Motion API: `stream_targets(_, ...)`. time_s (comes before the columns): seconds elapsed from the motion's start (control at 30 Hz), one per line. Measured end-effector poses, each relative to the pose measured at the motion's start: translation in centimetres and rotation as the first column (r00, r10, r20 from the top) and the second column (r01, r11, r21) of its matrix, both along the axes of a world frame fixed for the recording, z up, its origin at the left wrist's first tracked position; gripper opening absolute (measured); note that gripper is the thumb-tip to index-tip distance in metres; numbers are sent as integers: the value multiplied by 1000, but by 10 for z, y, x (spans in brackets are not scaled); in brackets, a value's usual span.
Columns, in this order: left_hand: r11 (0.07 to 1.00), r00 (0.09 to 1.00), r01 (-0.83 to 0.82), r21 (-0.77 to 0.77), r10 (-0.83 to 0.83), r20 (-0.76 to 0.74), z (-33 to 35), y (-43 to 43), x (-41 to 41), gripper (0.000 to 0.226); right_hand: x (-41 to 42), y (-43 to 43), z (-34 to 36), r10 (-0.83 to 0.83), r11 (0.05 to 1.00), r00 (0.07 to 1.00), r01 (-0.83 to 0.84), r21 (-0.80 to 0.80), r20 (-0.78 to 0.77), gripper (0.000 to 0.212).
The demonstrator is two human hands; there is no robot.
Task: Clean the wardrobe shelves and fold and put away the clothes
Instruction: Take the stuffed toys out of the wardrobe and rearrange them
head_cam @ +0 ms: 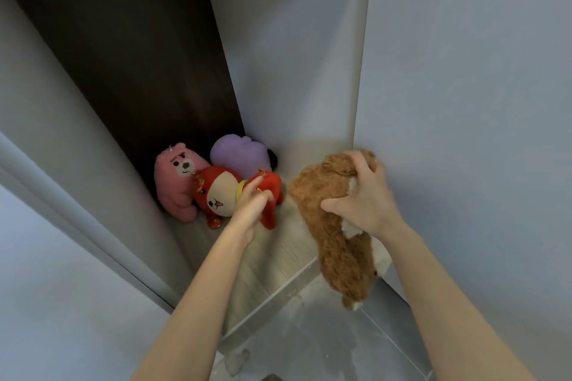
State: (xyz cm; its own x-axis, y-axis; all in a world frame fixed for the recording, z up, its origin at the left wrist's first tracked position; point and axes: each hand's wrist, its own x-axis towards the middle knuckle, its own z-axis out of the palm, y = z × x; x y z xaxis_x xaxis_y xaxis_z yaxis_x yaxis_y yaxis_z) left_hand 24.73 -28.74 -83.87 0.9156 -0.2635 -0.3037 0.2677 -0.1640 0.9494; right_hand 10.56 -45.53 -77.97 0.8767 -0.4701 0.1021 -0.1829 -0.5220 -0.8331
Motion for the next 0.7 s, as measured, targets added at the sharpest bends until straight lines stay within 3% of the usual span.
stream_targets(0.1, 947, 908, -310, -81, 269, -322, -49, -5, 41, 69, -1, 1, -5, 15, 1000, 999, -16, -16, -49, 78)
stream_targets(0.13, 934, 888, -351, -68, 308, -342, -82, -6, 68, 90, 0, 0, -8, 9, 1000, 998, -10, -21, -54, 78)
stream_targets(0.2, 942, 906, -318, 110, 336, -256, -99, -13, 87, 132, 1, -1, -11, 16, 999, 998, -18, -34, -65, 76)
stream_targets(0.27, 902, 978, -205, 381, 205, 42, -77, -25, 76, 122, 5, -4, -17, 56, 998, 997, -58, -36, -59, 74)
stream_targets(0.33, 812, 966, -152, 563, 2, 258, -62, -33, 76, 113, 9, -9, -23, 80, 997, 996, -81, -9, -47, 73)
stream_targets(0.47, 628, 934, -21, 778, -264, 239, -77, -43, 107, 117, 17, -14, -35, 112, 991, 990, -117, -61, -80, 76)
stream_targets(0.6, 575, 898, -144, 806, -267, 351, -99, -54, 115, 90, 26, -16, -43, 106, 987, 985, -121, -109, -133, 82)
stream_targets(0.7, 540, 876, -205, 817, -271, 399, -106, -55, 117, 84, 34, -16, -47, 90, 986, 987, -106, -125, -130, 83)
